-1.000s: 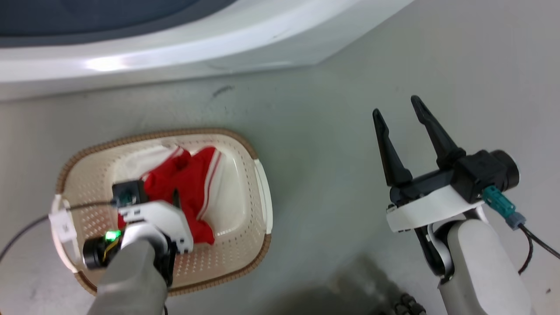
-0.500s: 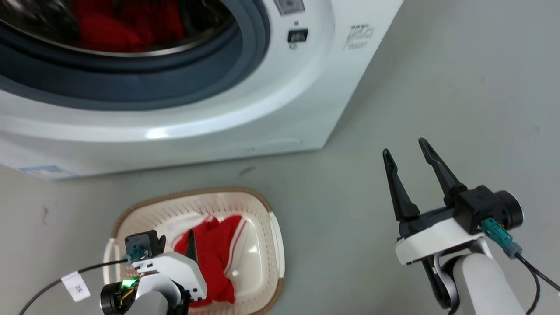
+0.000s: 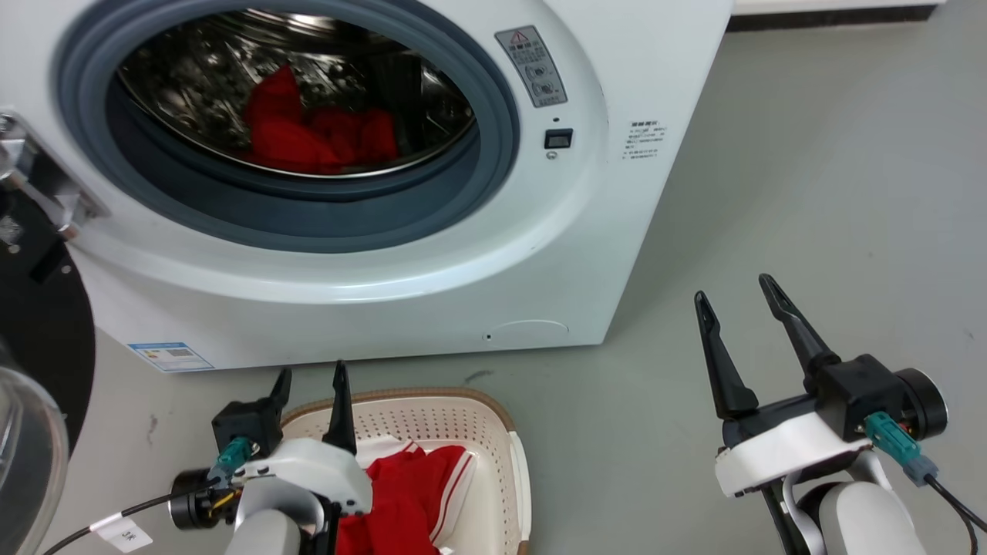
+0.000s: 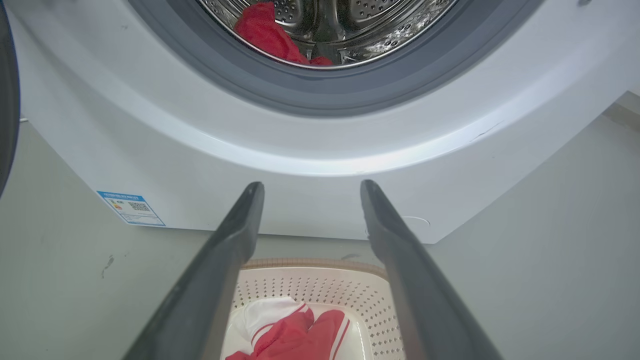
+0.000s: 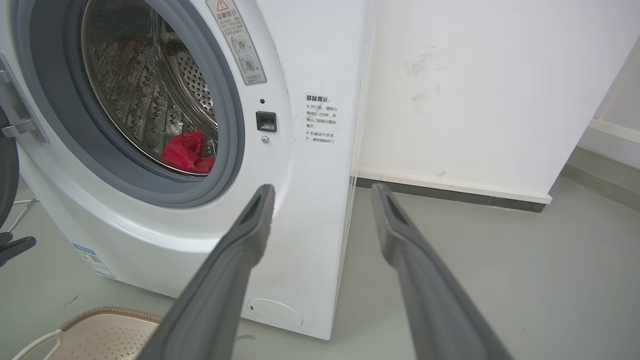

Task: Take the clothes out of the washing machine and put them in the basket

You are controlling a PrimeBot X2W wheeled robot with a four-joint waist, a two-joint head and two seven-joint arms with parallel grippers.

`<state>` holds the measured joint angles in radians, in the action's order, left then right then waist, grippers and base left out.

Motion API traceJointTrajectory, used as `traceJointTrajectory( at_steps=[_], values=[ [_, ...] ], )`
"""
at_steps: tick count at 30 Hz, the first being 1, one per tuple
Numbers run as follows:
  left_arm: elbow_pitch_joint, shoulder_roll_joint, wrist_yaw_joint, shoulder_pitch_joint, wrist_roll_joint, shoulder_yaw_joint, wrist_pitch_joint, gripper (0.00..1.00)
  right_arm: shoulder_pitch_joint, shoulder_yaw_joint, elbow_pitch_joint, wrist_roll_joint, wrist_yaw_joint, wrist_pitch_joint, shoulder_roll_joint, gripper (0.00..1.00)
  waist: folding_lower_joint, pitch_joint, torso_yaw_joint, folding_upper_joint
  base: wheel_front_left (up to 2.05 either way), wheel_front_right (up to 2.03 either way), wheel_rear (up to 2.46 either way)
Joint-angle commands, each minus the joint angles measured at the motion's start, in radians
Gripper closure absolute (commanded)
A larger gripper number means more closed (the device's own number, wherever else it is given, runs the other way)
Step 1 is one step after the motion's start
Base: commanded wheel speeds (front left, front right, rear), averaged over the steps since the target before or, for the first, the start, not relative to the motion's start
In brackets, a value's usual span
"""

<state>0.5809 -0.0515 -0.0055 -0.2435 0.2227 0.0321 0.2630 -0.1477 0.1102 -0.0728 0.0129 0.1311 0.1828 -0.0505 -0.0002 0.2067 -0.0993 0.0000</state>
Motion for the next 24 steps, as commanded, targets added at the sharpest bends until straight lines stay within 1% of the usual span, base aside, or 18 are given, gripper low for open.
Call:
traceJointTrajectory(
  at_steps=[1, 6, 11, 17, 24],
  values=[
    [-0.044, 0.001, 0.009, 0.014, -0.009, 0.009, 0.002, 0.0, 0.021, -0.003, 0.015, -0.006, -0.001, -0.009, 0.001, 0.0, 0.0002, -0.02, 0.013, 0.0, 0.0, 0.0, 0.0],
    [-0.149, 0.001, 0.03, -0.001, -0.034, 0.026, 0.002, 0.0, 0.043, -0.007, 0.046, -0.005, -0.001, -0.028, 0.001, 0.0, 0.0002, -0.038, 0.022, 0.0, 0.0, 0.0, 0.0],
    [-0.165, -0.003, 0.034, -0.064, -0.068, 0.024, 0.003, 0.0, 0.049, 0.009, 0.065, 0.001, -0.001, -0.037, 0.001, 0.0, 0.0002, -0.035, 0.012, 0.0, 0.0, 0.0, 0.0],
    [-0.062, -0.036, 0.02, -0.206, -0.084, 0.02, 0.003, 0.0, 0.032, 0.032, 0.071, 0.014, -0.001, -0.035, 0.001, 0.0, 0.0002, 0.009, -0.026, 0.0, 0.0, 0.0, 0.0],
    [0.107, -0.121, 0.004, -0.42, -0.113, 0.031, -0.029, 0.0, -0.006, 0.047, 0.064, 0.041, -0.001, -0.009, 0.001, 0.0, 0.0002, 0.112, -0.093, 0.0, 0.0, 0.0, 0.0]
  ],
)
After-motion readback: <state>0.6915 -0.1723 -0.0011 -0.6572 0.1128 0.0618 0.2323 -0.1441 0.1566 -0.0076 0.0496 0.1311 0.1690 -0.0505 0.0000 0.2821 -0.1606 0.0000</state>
